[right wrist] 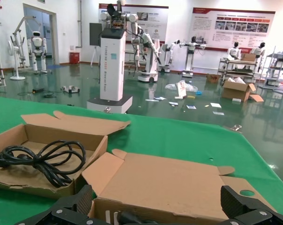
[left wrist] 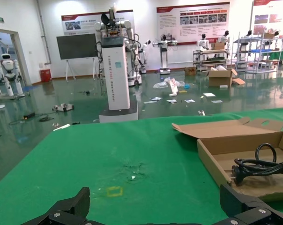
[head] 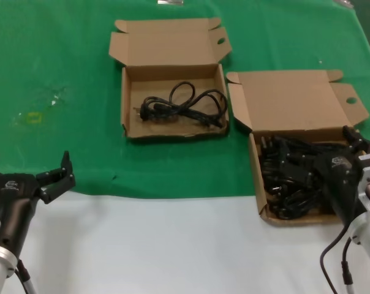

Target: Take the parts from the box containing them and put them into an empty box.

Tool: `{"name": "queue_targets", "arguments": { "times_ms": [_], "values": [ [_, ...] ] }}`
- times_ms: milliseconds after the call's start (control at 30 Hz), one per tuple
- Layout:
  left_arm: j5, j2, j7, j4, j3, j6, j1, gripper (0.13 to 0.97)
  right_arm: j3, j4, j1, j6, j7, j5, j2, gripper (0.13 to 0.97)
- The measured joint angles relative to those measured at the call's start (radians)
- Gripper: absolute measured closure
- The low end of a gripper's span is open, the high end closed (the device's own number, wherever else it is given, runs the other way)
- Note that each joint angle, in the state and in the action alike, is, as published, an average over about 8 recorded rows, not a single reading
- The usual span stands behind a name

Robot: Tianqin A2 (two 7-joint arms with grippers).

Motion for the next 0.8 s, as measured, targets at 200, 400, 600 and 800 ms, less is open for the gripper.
{"name": "queue_targets", "arguments": {
  "times_ms": [200,400,600,800],
  "values": [
    [0.0,0.0,0.0,0.0,0.0,0.0,0.0,0.132,0.001,0.002,-0.001,0.001,0.001,0.0,0.0,0.129],
    [0.0,0.0,0.0,0.0,0.0,0.0,0.0,0.132,0.001,0.002,-0.001,0.001,0.001,0.0,0.0,0.129],
    [0.0,0.0,0.0,0.0,0.0,0.0,0.0,0.132,0.001,0.002,-0.001,0.001,0.001,0.0,0.0,0.129],
    [0.0,0.0,0.0,0.0,0.0,0.0,0.0,0.132,0.001,0.002,-0.001,0.001,0.001,0.0,0.0,0.129]
  ]
}}
